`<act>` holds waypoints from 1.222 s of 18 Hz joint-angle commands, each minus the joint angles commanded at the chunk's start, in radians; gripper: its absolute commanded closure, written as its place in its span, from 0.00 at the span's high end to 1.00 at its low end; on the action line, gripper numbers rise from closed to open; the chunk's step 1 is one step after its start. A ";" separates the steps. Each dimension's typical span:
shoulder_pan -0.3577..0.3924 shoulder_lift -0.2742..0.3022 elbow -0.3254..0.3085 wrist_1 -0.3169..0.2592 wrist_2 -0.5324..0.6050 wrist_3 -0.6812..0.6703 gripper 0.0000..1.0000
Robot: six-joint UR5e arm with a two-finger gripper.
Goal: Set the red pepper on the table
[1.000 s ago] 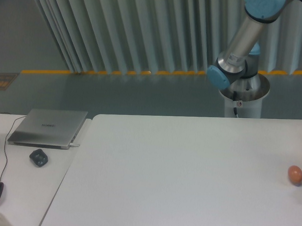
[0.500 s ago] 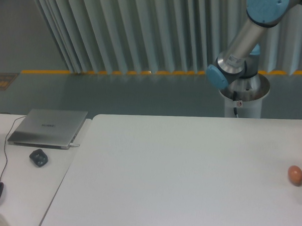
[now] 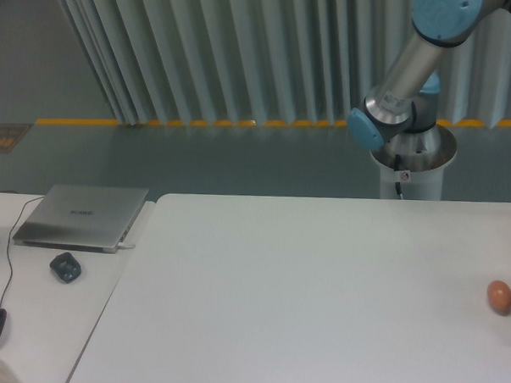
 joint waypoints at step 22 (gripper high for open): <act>0.072 0.181 -0.069 -0.078 -0.084 -0.049 0.99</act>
